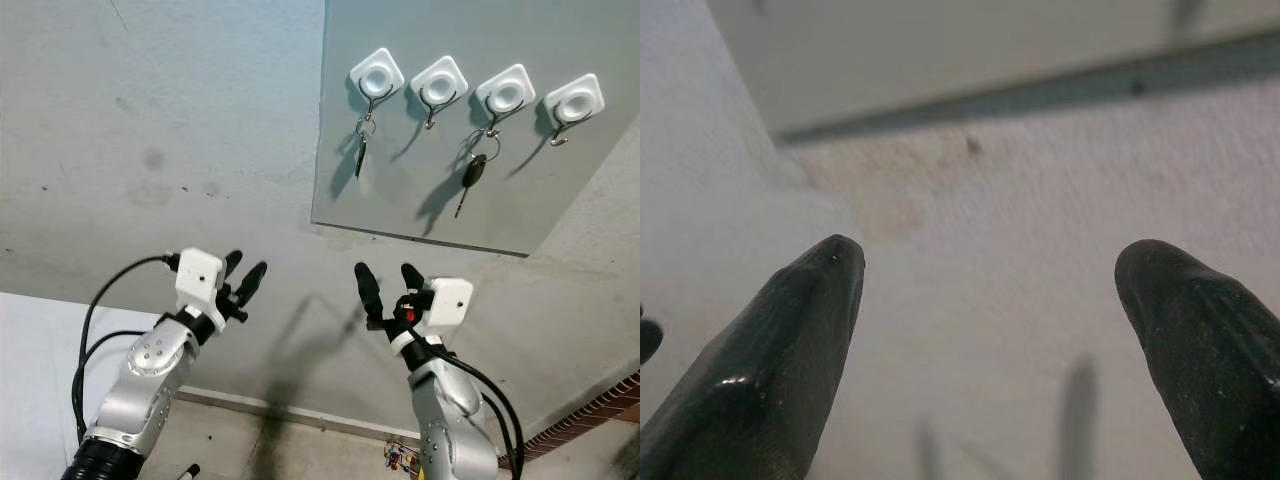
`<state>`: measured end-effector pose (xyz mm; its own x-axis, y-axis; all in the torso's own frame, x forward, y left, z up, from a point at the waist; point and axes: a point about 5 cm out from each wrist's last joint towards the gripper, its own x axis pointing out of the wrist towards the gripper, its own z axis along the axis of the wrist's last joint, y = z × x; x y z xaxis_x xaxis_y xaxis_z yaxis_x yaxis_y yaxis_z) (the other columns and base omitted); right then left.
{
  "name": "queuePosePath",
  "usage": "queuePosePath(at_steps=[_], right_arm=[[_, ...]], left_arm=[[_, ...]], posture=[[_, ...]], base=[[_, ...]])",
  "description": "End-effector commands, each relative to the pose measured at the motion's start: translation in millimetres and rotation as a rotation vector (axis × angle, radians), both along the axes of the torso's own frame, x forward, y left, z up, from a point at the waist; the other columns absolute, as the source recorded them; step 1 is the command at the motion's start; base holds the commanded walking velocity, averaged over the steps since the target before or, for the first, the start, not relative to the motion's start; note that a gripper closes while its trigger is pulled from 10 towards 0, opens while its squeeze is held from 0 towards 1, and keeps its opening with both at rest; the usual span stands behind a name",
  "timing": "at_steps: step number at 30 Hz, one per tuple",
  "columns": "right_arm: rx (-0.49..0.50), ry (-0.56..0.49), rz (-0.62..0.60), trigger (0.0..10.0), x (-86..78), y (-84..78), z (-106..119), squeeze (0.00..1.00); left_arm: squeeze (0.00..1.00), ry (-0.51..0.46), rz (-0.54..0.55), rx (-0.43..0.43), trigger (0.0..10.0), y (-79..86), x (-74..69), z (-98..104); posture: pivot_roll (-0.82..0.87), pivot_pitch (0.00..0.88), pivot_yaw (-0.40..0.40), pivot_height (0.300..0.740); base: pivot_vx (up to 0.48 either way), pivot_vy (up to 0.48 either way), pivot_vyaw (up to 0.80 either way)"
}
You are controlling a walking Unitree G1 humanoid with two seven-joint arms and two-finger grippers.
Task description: Hang keys on a hook
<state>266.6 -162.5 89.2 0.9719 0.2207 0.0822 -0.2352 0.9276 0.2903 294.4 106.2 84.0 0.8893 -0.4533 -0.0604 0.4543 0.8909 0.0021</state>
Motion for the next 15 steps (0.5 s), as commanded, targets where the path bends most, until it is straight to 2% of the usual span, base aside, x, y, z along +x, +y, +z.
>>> queuePosePath(at_steps=[1,2,3,5,6,15], right_arm=[[-0.028,0.011,-0.009,10.0,-2.9,0.2,-6.3,1.0],[-0.028,0.011,-0.009,10.0,-2.9,0.2,-6.3,1.0],[-0.031,0.015,-0.012,10.0,-3.2,0.3,-7.7,0.91],[-0.033,0.015,-0.015,10.0,-3.2,0.5,-8.7,0.91],[-0.06,0.016,-0.026,10.0,-2.7,0.9,-10.2,0.0],[-0.091,0.009,-0.038,10.0,1.3,0.8,-13.1,0.0]], left_arm=[[0.0,0.0,-0.009,0.009,10.0,-0.5,-1.4,-4.8],[0.0,0.0,-0.009,0.009,10.0,-0.5,-1.4,-4.8],[0.0,0.0,-0.009,0.002,10.0,-0.7,-1.6,-5.0],[0.0,-0.001,-0.009,-0.007,10.0,-0.9,-1.3,-5.4],[0.0,-0.01,-0.005,-0.016,10.0,-0.7,-0.3,-4.7],[0.0,-0.021,0.046,-0.081,10.0,5.8,5.6,-1.4]], posture=[[-0.09,0.0,-0.004,0.74],[-0.09,0.0,-0.004,0.74],[-0.09,0.0,-0.006,0.74],[-0.09,0.0,-0.006,0.74],[-0.09,0.0,-0.008,0.74],[-0.08,0.0,-0.018,0.74]], base=[[0.0,0.0,0.0],[0.0,0.0,0.0],[0.0,0.0,0.0],[0.0,0.0,0.0],[0.0,0.0,0.0],[0.0,0.0,0.0]])
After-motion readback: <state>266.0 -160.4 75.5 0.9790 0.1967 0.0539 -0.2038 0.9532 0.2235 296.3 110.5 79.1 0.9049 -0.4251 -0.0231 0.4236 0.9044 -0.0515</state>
